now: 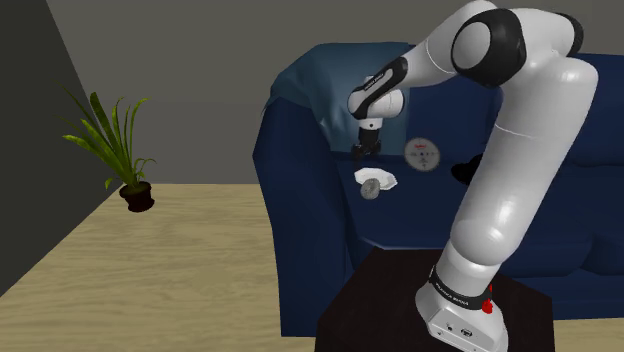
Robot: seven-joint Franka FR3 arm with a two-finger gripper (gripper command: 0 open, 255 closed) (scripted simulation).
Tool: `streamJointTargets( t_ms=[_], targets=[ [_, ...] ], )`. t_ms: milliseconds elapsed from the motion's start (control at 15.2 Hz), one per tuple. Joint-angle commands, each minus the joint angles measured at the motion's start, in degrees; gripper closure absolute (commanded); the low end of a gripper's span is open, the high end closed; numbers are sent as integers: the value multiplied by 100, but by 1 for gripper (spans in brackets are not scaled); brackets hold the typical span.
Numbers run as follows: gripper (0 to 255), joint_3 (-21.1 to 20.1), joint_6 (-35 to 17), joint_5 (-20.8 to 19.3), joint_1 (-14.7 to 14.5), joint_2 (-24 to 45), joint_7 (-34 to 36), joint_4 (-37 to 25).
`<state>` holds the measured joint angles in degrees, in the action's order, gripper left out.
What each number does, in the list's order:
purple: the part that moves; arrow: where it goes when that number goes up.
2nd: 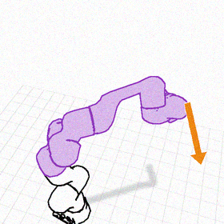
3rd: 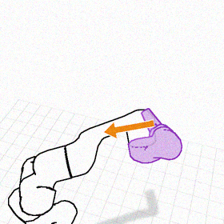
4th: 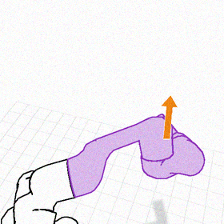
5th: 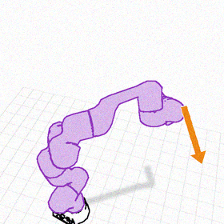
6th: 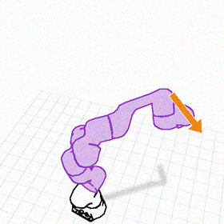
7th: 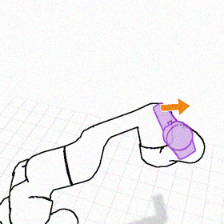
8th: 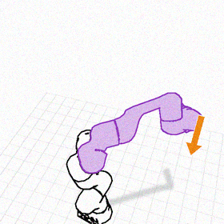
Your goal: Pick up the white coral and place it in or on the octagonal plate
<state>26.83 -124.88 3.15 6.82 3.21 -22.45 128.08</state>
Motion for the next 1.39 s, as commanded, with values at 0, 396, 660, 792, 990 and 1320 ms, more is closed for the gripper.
streamJointTargets(
  t_ms=[0, 396, 660, 792, 990, 1320],
  targets=[
    [0, 38, -117, 336, 97, 507, -318, -284],
    [0, -38, -405, 805, 314, 1218, -732, -556],
    [0, -110, -713, 971, 352, 1442, -843, -444],
    [0, -111, -713, 970, 353, 1442, -843, -443],
    [0, -111, -713, 970, 353, 1442, -843, -444],
    [255, -111, -712, 970, 353, 1441, -843, -443]
  ],
)
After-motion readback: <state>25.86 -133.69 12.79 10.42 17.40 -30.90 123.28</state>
